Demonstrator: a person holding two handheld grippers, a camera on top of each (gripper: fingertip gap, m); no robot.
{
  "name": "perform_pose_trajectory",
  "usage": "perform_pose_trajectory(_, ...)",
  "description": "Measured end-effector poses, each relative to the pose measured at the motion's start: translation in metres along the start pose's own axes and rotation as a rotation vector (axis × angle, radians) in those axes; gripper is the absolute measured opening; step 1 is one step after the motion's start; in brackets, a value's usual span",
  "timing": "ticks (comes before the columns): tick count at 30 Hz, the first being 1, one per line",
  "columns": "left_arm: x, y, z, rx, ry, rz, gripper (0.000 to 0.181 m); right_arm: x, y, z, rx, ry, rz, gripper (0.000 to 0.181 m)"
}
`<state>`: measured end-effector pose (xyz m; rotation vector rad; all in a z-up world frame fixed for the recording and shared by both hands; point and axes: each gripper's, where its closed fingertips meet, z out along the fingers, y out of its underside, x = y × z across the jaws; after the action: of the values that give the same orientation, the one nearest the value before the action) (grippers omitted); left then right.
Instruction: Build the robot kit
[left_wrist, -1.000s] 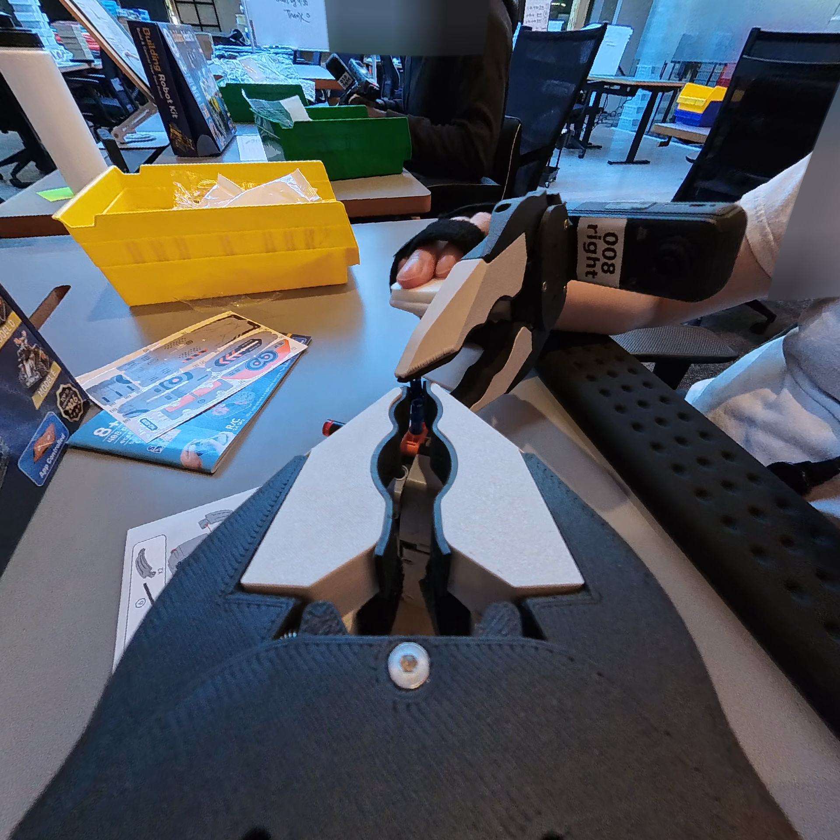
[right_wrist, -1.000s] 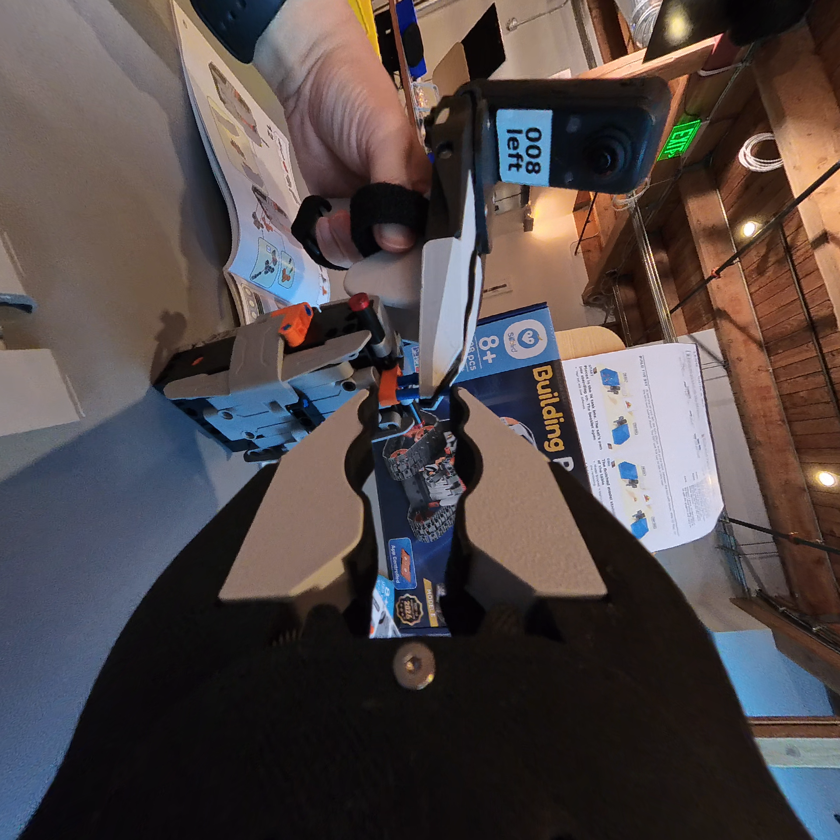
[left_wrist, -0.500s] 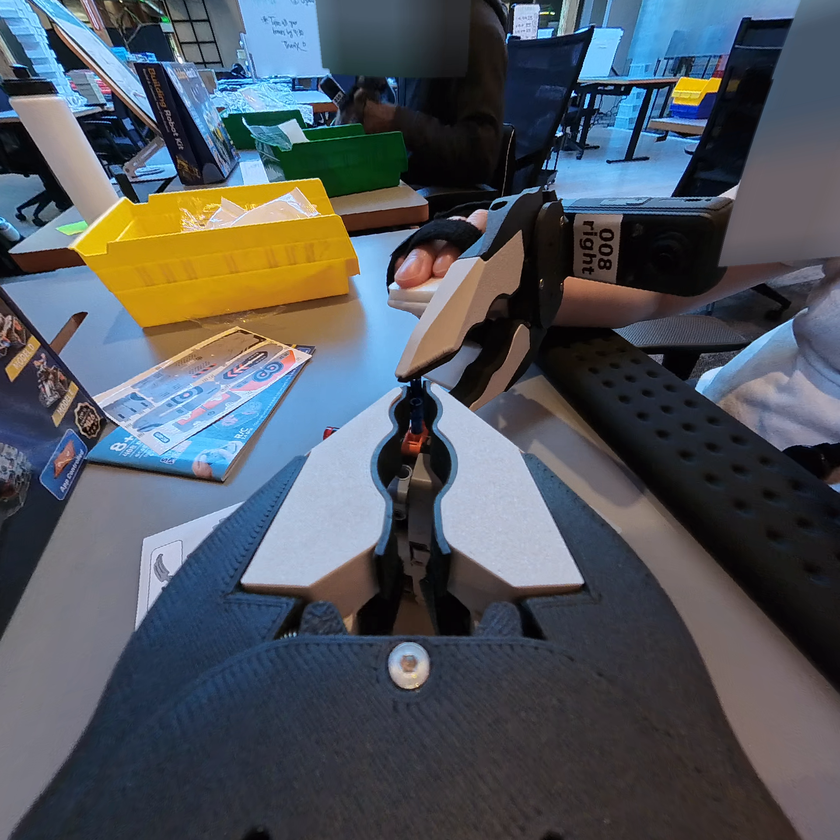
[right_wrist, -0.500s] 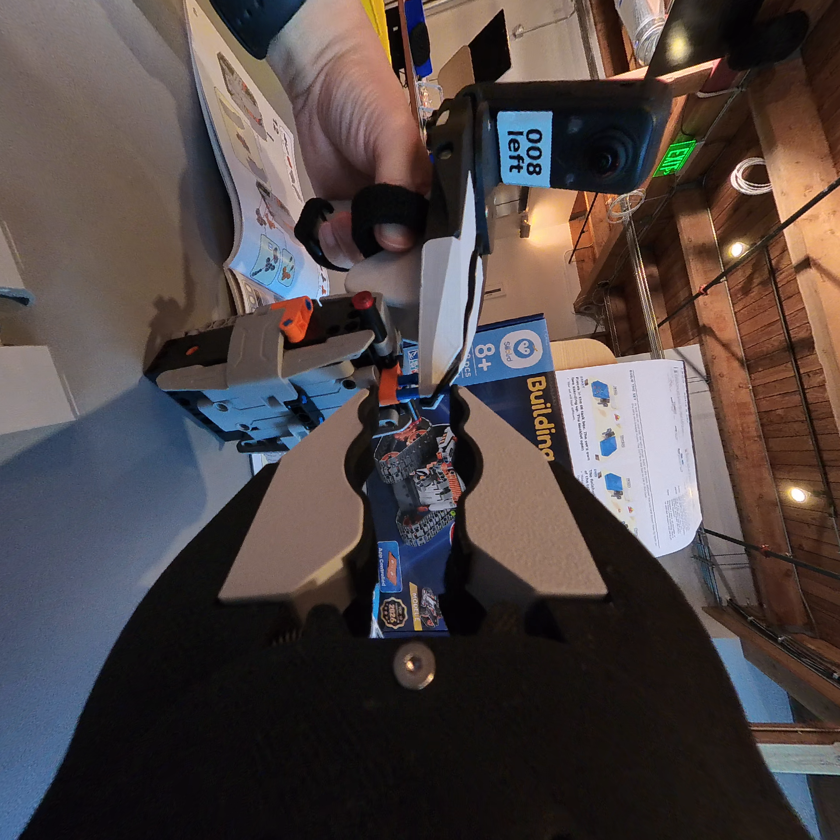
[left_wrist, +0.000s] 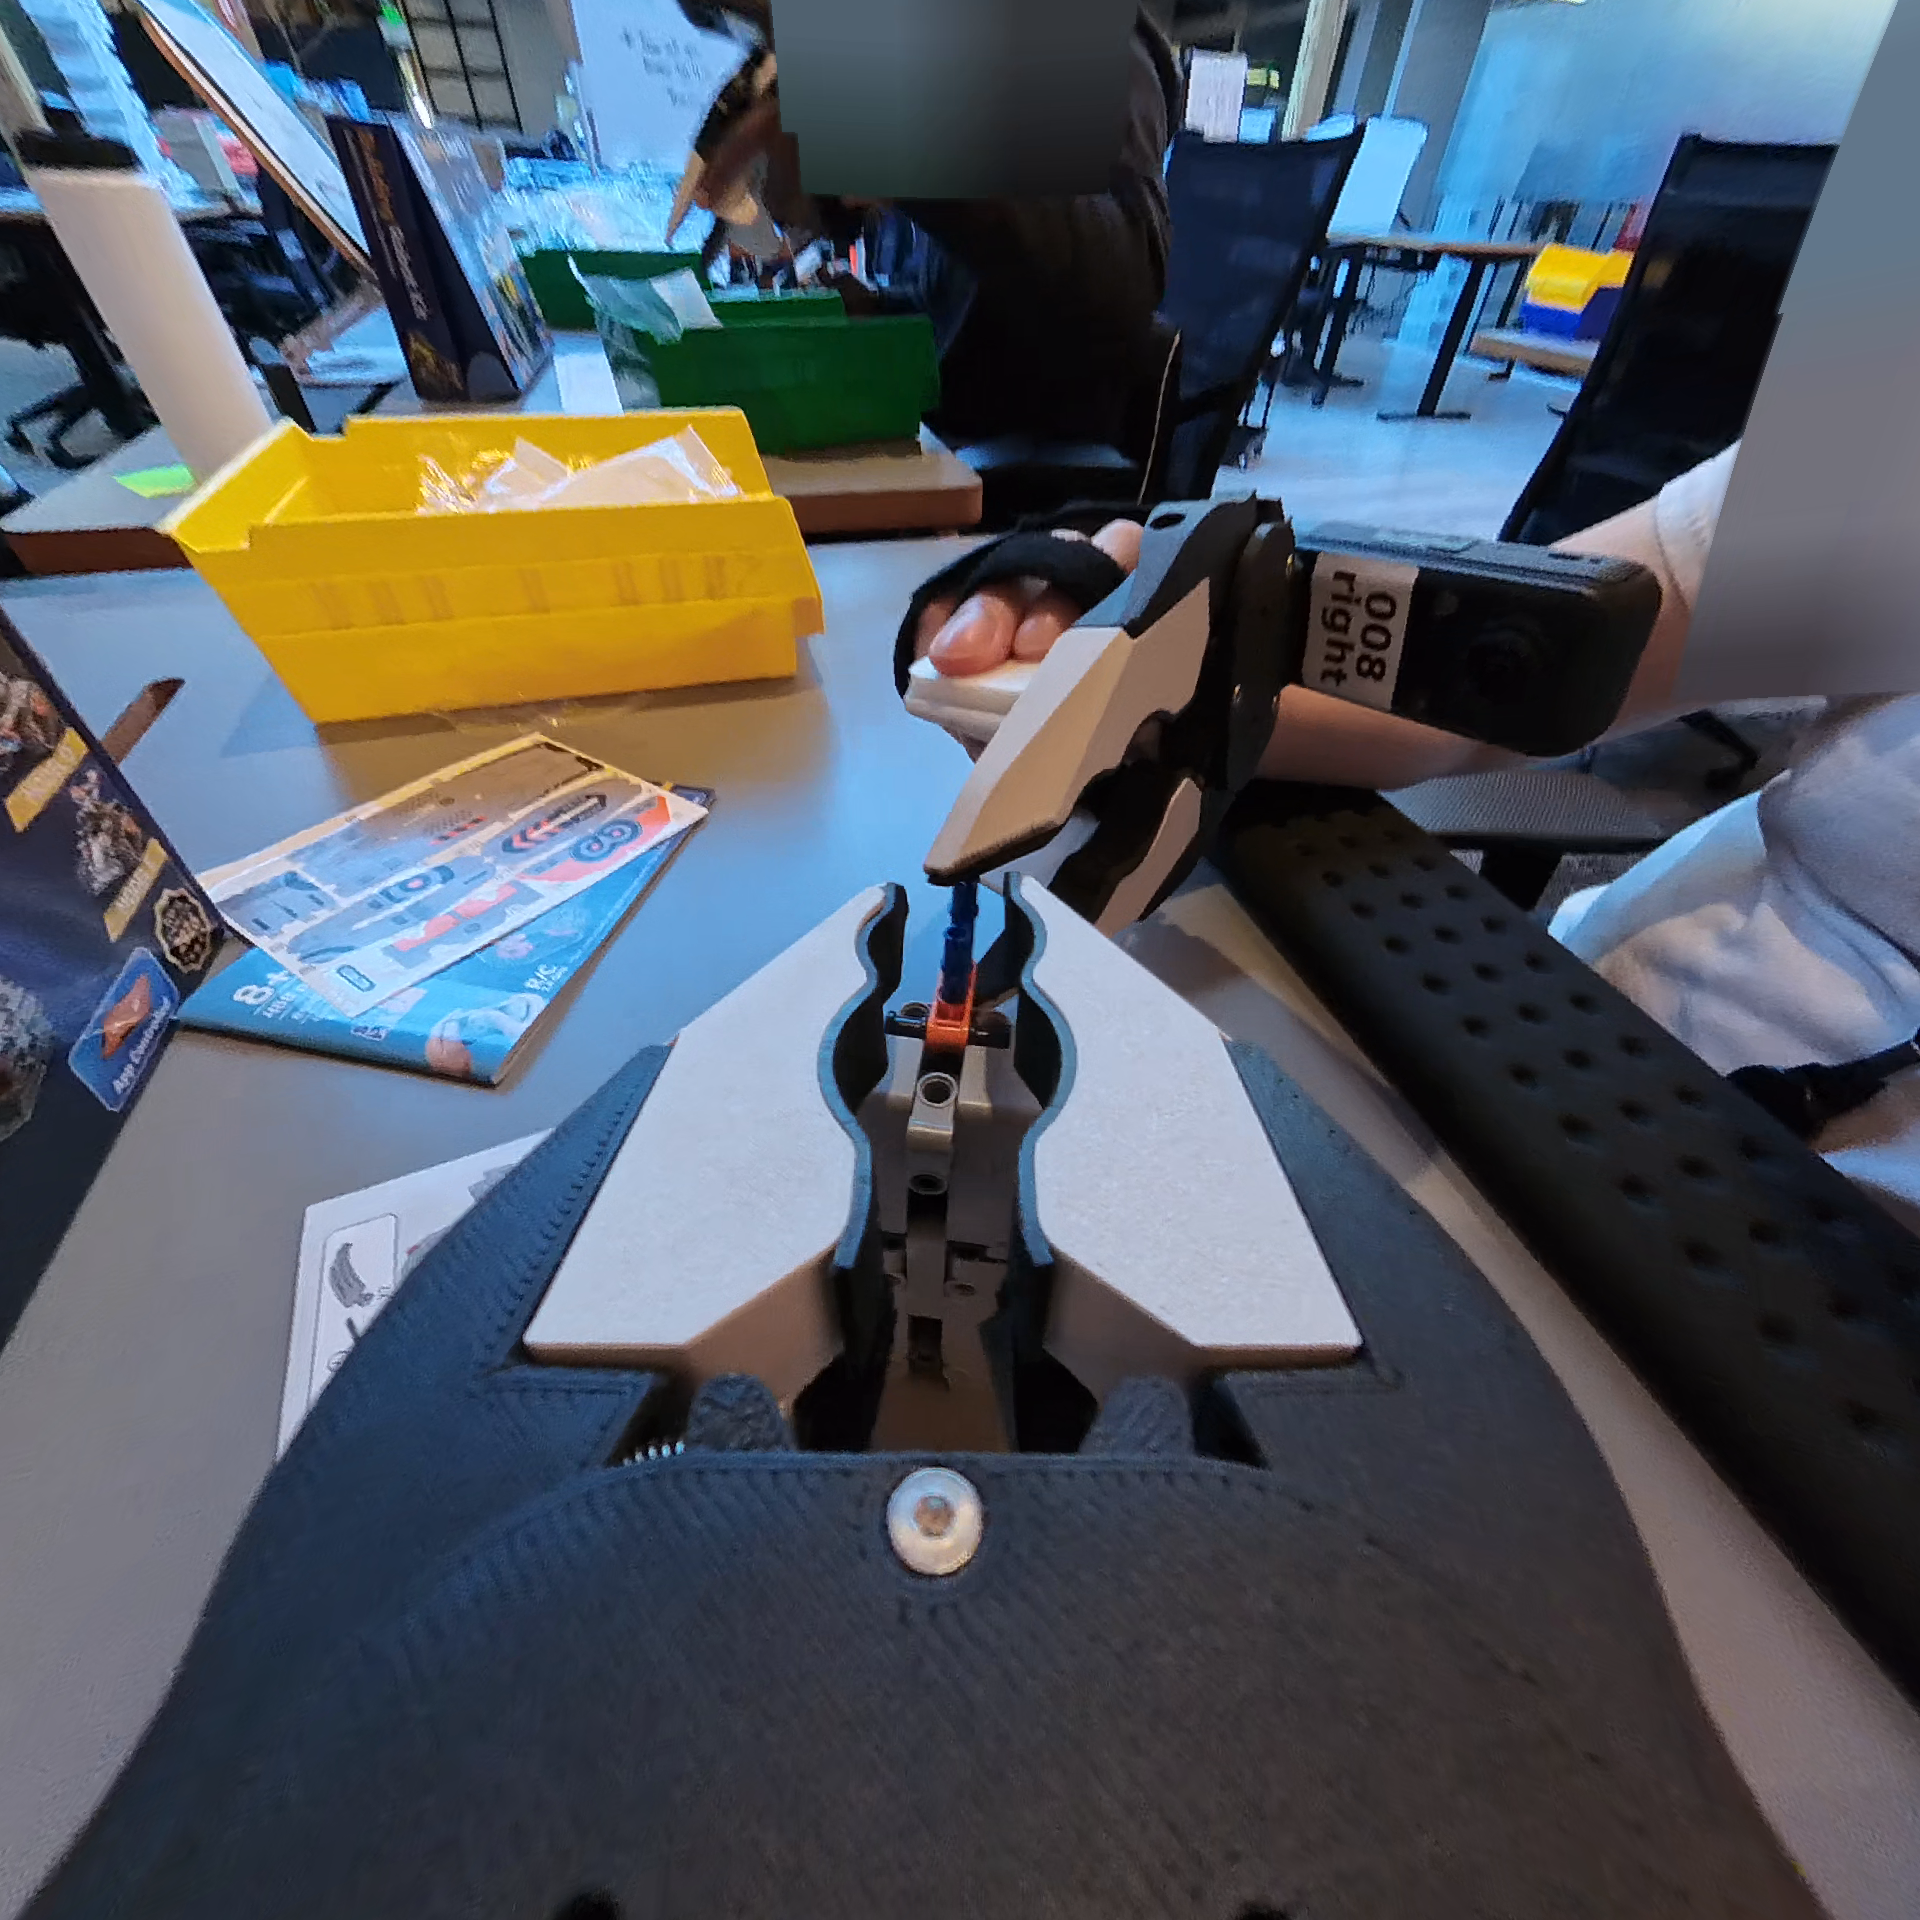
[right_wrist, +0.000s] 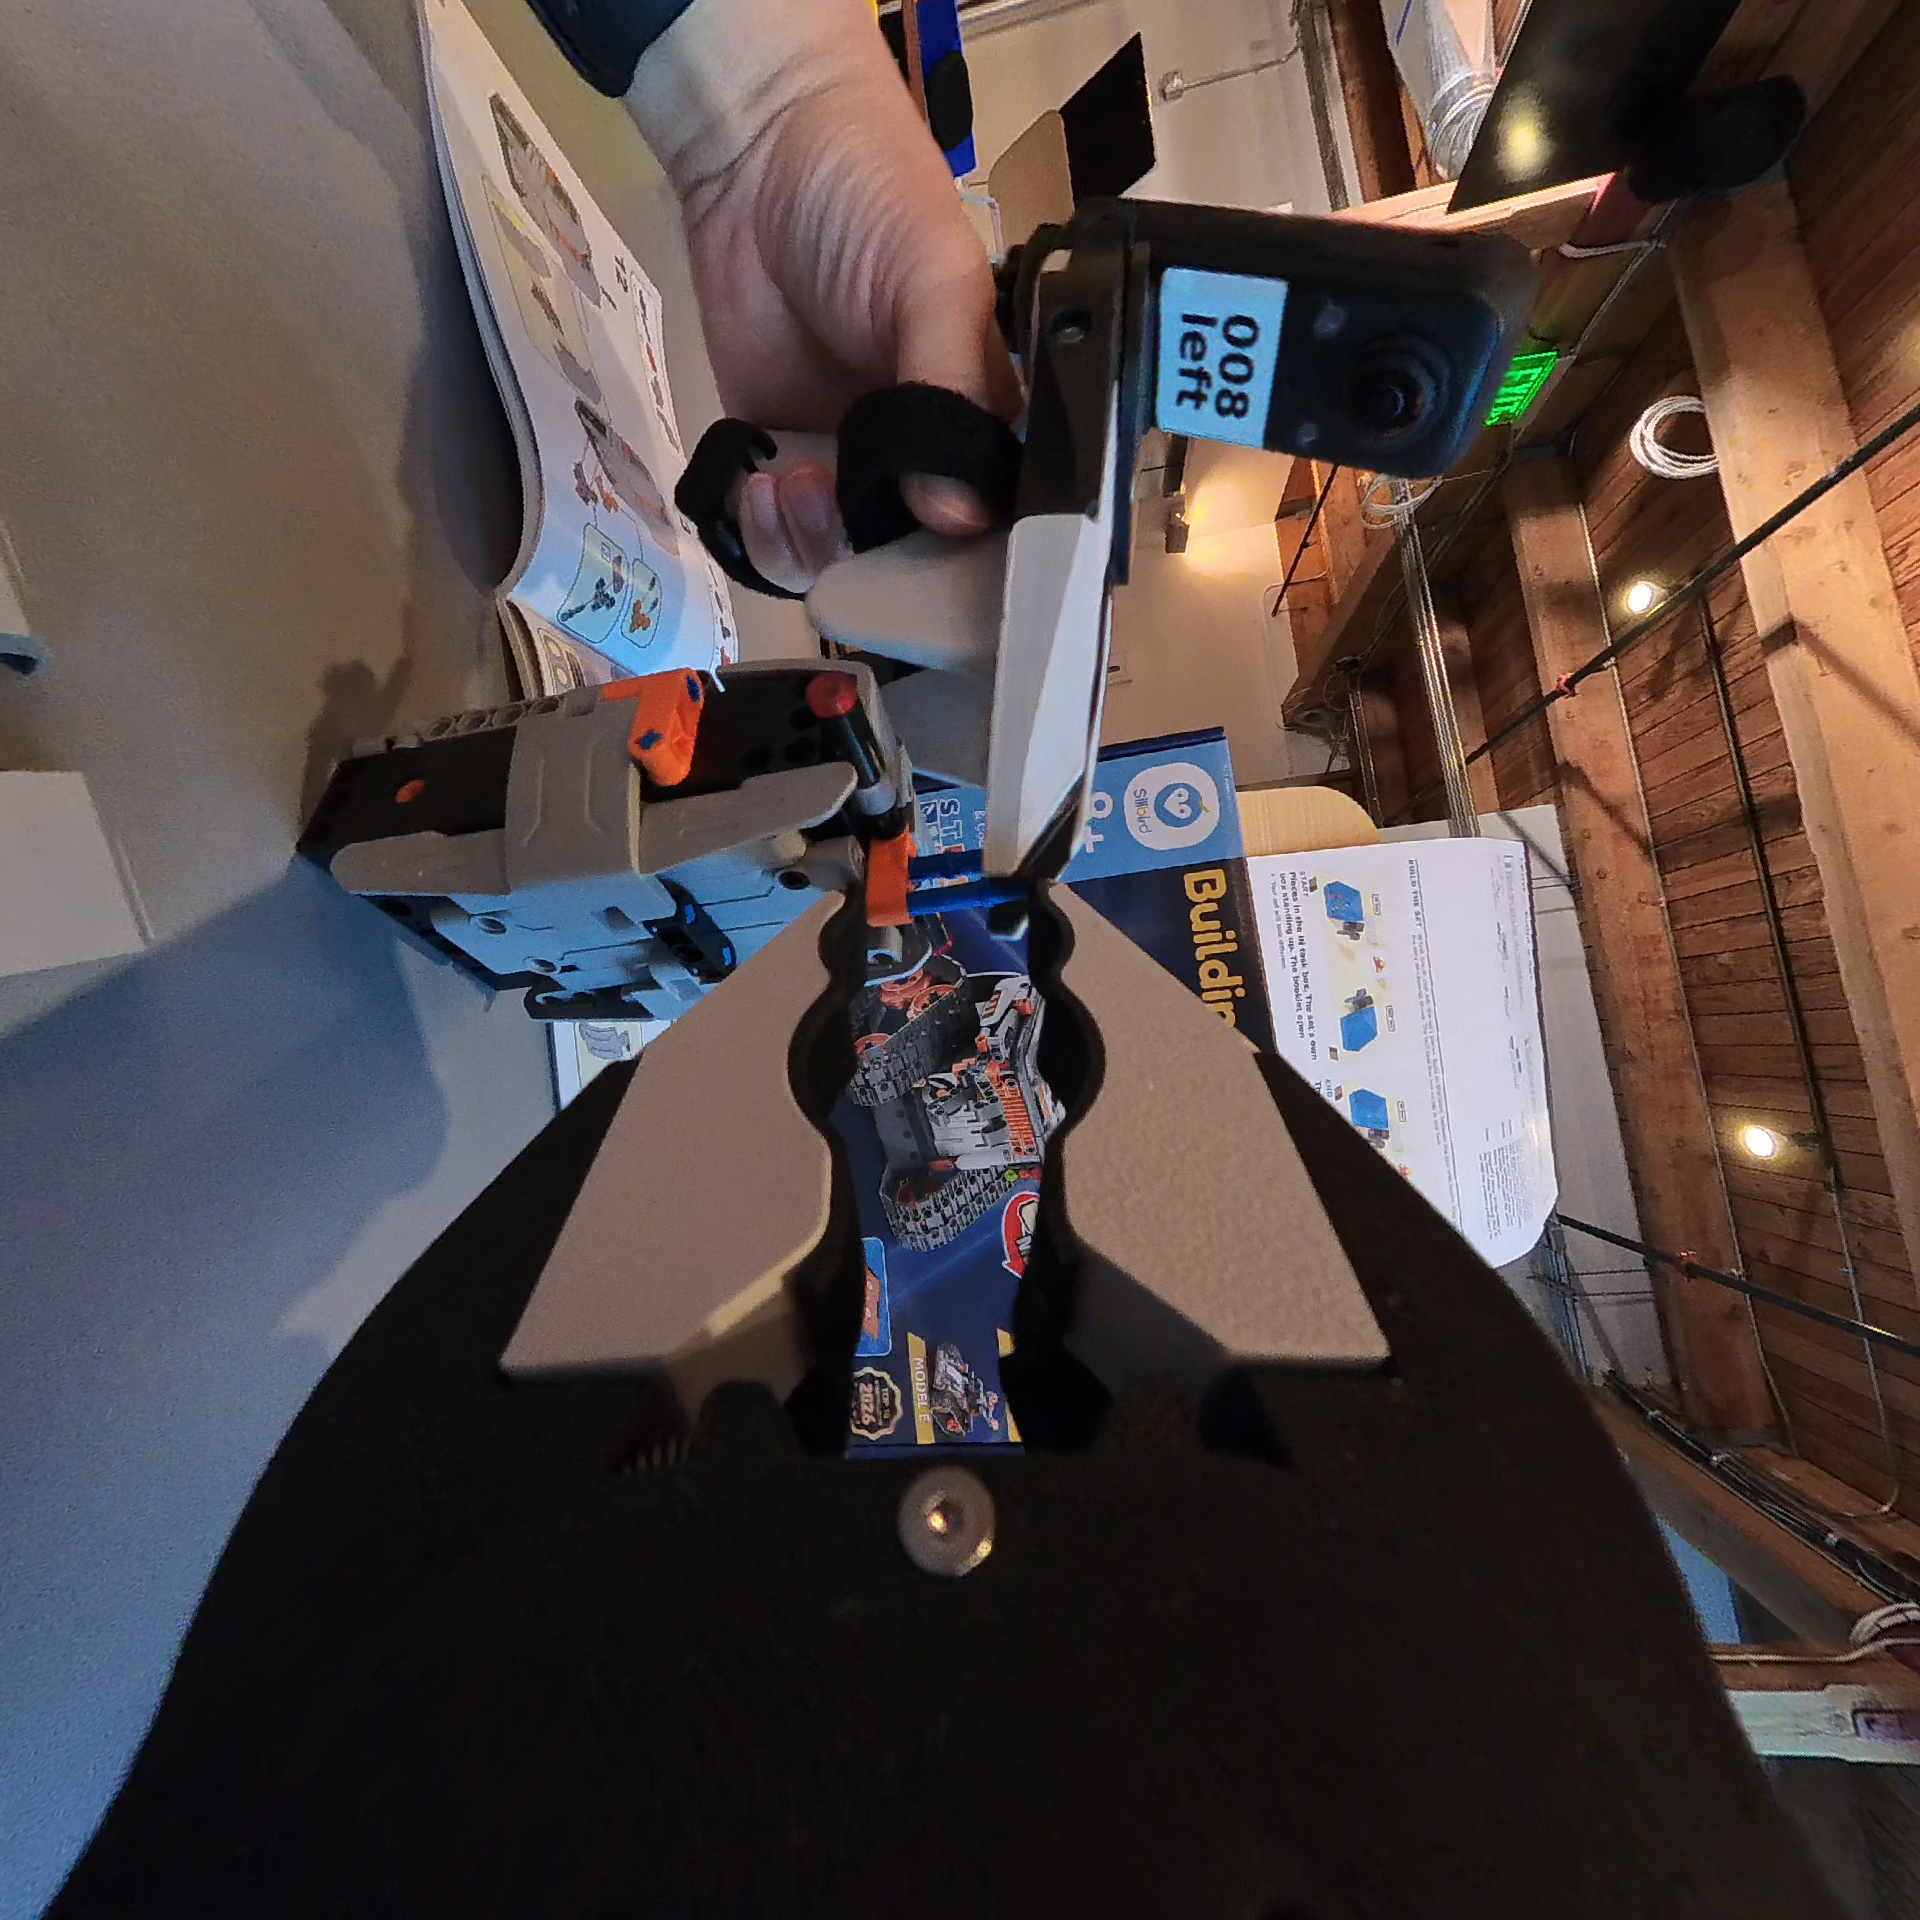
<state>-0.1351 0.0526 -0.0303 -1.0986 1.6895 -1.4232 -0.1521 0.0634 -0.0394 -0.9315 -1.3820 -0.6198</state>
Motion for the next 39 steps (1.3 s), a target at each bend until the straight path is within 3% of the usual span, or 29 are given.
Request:
perform_pose_trajectory(4,0.0012,0.0033,0.0052,-0.044,0.005,-0.004,0.003,0.0001,0.0010,-0.0007,0.002,0.005,-0.002,0.029)
perform_pose_trajectory(39,0.0008,0.0053,0.0001,-0.031,0.035,-0.048,0.003,-0.0003,0.0011,0.0044,-0.093,0.011,-0.008,0.028)
